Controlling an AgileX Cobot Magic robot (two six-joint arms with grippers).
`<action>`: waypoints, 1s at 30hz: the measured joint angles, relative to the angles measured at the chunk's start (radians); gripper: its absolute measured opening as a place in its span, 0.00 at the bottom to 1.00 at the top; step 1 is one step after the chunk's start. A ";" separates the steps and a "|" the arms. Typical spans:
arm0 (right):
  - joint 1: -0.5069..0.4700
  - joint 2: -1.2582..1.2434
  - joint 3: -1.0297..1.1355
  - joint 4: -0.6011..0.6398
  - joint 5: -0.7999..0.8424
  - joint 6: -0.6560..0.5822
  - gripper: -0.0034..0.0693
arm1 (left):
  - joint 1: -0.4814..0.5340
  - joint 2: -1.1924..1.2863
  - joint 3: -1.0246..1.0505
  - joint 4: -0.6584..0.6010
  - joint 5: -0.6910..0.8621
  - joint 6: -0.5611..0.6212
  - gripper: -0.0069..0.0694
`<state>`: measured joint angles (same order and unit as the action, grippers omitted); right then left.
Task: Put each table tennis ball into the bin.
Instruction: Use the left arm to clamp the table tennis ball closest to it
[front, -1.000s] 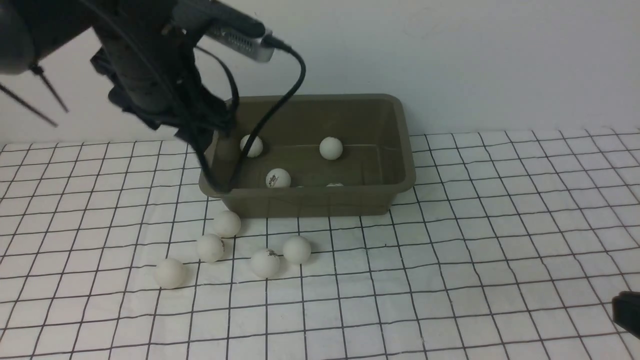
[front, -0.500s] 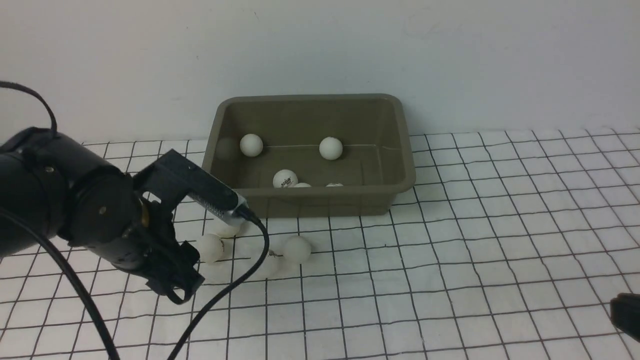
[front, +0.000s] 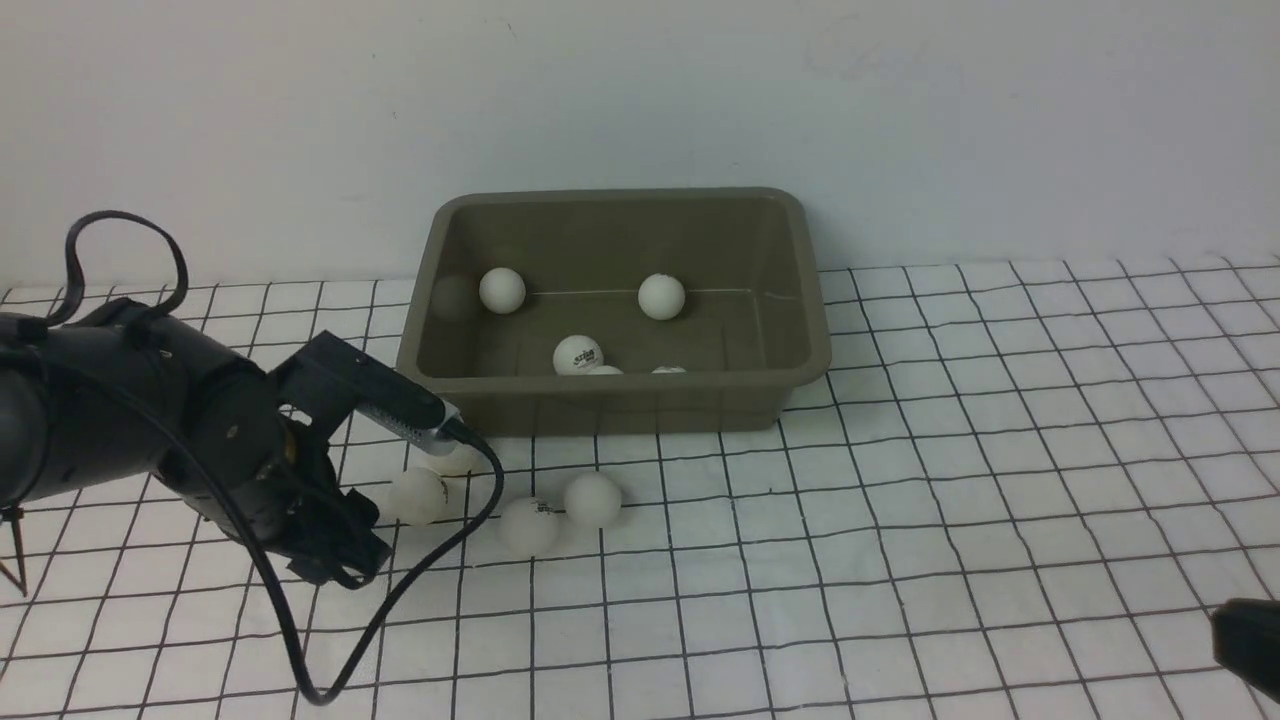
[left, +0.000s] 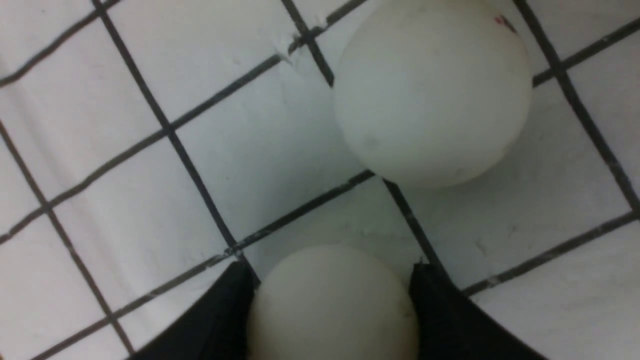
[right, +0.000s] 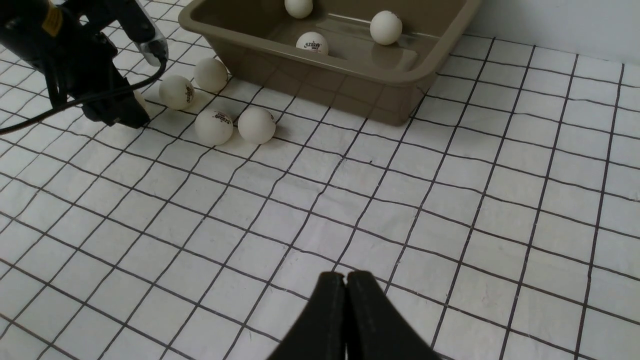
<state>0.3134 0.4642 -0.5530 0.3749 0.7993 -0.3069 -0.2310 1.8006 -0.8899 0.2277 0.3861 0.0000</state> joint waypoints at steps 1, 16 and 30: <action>0.000 0.000 0.000 0.000 0.000 0.000 0.03 | 0.000 0.000 0.000 0.000 0.000 0.000 0.55; 0.000 0.000 0.000 0.000 -0.002 0.000 0.03 | 0.000 -0.120 -0.030 0.113 0.219 -0.072 0.55; 0.000 0.000 0.000 0.000 -0.041 0.000 0.03 | 0.000 -0.246 -0.285 0.126 0.182 -0.143 0.55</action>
<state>0.3134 0.4642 -0.5530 0.3749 0.7579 -0.3069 -0.2310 1.5549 -1.1753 0.3537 0.5677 -0.1434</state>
